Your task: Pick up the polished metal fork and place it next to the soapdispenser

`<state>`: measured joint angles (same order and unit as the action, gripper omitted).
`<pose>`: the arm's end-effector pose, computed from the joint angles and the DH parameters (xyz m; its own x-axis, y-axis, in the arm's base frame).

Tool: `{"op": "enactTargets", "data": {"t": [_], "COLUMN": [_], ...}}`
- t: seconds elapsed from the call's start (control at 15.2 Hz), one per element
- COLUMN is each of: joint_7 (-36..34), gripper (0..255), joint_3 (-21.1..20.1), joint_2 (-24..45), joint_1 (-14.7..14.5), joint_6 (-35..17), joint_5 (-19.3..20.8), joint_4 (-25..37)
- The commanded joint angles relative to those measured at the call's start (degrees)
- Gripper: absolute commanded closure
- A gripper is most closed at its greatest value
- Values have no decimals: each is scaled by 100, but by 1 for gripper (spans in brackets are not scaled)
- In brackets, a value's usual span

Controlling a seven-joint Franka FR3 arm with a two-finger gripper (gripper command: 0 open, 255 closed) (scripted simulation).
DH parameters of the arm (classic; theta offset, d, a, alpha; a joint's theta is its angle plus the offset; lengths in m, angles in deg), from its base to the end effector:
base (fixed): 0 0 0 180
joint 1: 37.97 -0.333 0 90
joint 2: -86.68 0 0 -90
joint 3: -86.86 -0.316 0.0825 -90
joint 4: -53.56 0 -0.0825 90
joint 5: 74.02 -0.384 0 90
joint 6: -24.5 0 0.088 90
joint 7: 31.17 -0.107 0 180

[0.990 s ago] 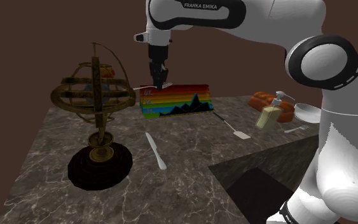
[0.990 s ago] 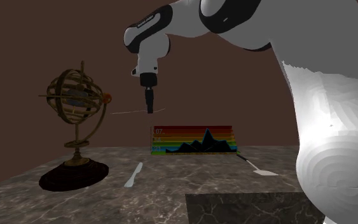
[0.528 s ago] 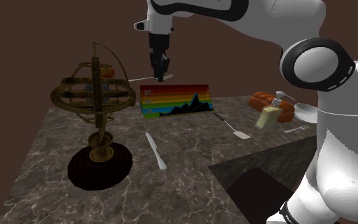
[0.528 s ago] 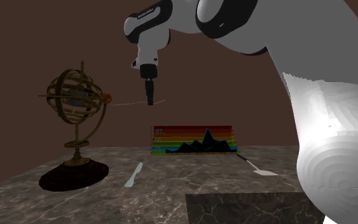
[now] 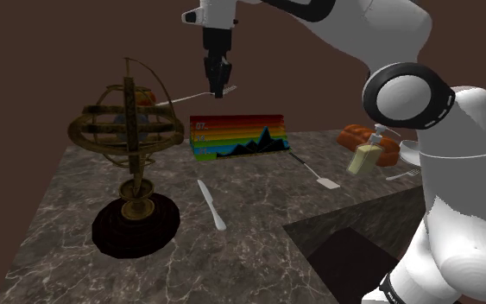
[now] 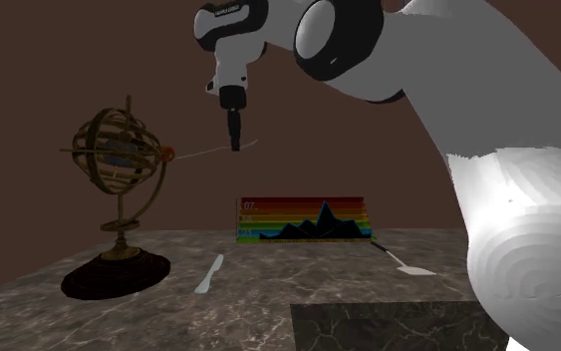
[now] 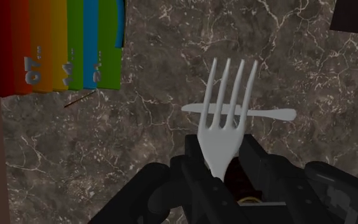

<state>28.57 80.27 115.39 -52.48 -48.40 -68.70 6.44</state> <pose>0.6268 0.2014 0.6344 0.1955 0.9792 -0.0545 0.9801 -0.1970 -0.0244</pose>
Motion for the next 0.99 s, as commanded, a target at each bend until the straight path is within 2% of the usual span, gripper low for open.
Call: {"op": "enactTargets", "data": {"t": [0.0,0.13,0.33,0.59,0.92], "joint_7": [60,194,435,793,1271], "gripper": [255,255,255,255,255], "joint_3": [1,18,97,257,515], "joint_2": [-385,-1084,-1900,-2792,-3740], "joint_1": [102,293,511,735,960], "joint_6": [-172,-547,-898,-1175,-1348], "joint_5": [-43,-123,-217,-292,-300], "joint_4": [-553,-1619,-2771,-3922,-5022]}}
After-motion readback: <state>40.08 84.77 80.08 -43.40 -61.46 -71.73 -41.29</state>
